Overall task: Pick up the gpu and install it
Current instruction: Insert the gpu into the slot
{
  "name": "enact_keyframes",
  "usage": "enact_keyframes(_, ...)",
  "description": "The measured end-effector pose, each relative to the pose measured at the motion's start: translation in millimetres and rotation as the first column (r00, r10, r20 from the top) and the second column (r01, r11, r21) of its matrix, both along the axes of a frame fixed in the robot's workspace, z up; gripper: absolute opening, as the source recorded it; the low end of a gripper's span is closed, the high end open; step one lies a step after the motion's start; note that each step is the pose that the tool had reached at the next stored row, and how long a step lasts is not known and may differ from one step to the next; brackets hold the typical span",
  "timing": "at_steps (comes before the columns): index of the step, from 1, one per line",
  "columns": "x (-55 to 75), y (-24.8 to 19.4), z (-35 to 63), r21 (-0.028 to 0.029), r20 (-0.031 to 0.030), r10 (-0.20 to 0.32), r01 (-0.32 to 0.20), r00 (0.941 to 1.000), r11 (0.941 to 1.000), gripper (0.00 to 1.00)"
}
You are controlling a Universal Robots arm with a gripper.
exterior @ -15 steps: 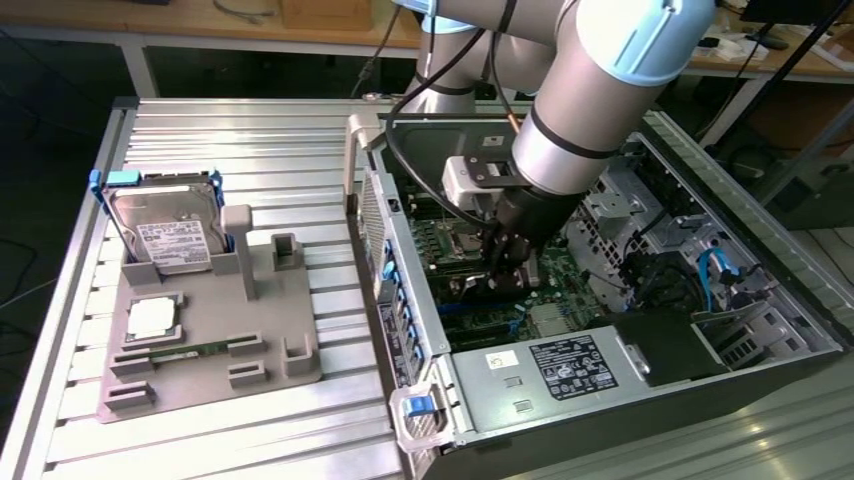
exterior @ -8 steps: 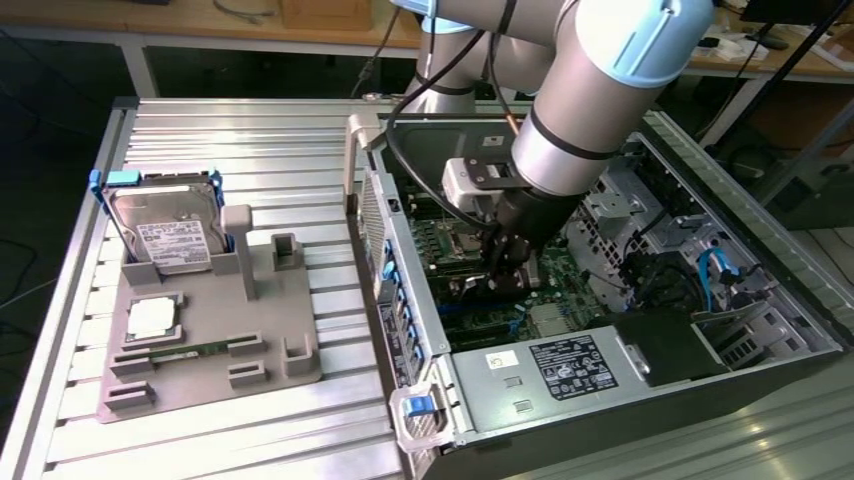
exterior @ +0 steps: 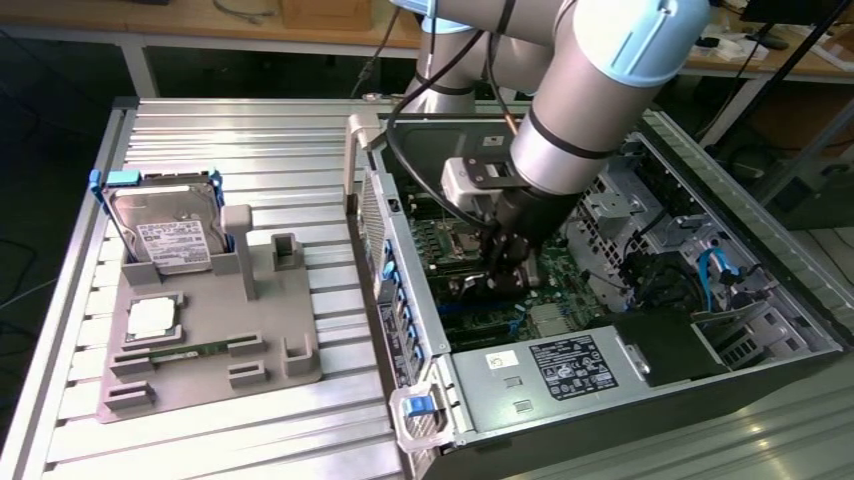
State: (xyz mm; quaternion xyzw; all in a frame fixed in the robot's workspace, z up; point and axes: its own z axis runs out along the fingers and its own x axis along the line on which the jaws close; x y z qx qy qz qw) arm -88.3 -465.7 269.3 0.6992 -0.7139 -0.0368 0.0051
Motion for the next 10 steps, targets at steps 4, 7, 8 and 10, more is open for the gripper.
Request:
enact_keyframes(4,0.1,0.7,-0.4,0.0,0.0,0.0,0.0,1.0,1.0,0.27)
enact_keyframes(7,0.0,0.8,-1.2,0.0003,0.0,0.0,0.0,1.0,1.0,0.27)
enact_keyframes(8,0.0,0.8,-1.5,0.0003,0.0,0.0,0.0,1.0,1.0,0.27)
enact_keyframes(10,0.0,0.8,-2.4,0.0,-0.0003,0.0,0.0,1.0,1.0,0.27)
